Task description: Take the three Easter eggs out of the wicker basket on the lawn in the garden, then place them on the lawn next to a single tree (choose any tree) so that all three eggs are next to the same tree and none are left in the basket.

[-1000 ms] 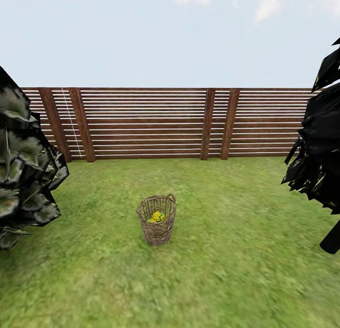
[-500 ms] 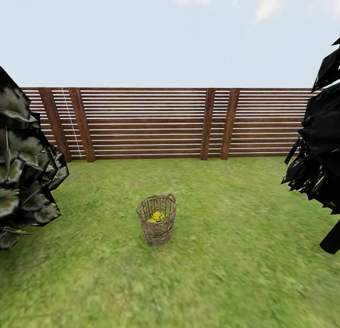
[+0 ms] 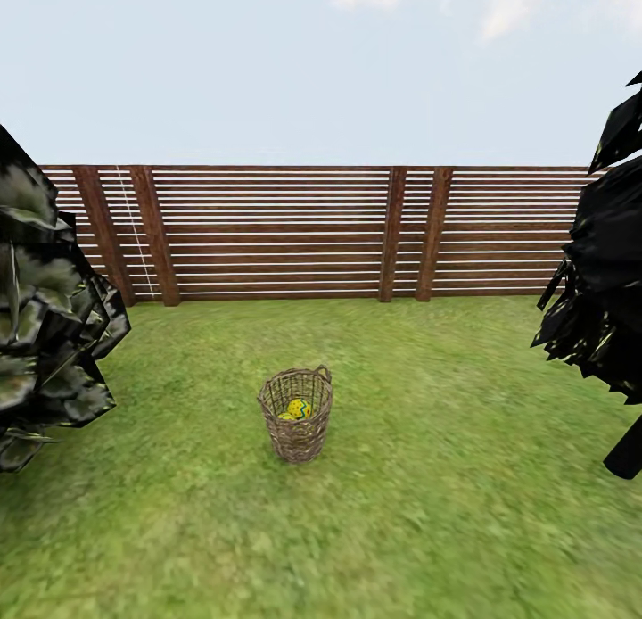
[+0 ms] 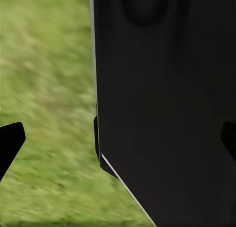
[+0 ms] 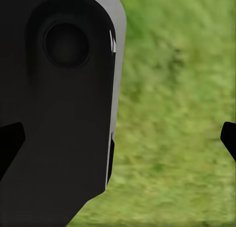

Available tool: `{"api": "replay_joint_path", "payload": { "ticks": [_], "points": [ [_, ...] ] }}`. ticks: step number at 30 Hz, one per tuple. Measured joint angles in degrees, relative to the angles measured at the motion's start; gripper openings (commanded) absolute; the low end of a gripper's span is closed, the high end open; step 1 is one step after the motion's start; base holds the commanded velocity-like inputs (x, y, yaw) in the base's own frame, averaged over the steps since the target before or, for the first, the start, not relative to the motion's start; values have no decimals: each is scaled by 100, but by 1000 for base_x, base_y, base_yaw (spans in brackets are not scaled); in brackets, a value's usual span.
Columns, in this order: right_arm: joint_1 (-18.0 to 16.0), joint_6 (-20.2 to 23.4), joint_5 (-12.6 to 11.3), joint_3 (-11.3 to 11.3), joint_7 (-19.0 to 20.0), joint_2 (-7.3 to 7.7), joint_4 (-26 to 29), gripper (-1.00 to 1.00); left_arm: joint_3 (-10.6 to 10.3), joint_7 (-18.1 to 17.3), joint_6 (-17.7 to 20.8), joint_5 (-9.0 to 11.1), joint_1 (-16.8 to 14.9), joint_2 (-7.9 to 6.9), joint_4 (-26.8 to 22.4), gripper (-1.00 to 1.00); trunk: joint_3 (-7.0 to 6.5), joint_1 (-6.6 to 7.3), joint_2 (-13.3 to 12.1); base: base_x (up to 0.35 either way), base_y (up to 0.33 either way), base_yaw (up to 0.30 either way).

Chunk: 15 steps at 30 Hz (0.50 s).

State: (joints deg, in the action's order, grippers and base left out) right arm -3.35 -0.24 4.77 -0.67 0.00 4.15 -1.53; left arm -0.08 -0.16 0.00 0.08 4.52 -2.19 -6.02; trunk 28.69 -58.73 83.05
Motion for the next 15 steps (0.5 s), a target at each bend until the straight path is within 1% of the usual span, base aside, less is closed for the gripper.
{"api": "replay_joint_path", "payload": {
  "ticks": [15],
  "points": [
    [0,0,0,0,0,-3,0,100,0,0,0,0,0,0,0,100,0,0,0,0,0,0]
  ]
}}
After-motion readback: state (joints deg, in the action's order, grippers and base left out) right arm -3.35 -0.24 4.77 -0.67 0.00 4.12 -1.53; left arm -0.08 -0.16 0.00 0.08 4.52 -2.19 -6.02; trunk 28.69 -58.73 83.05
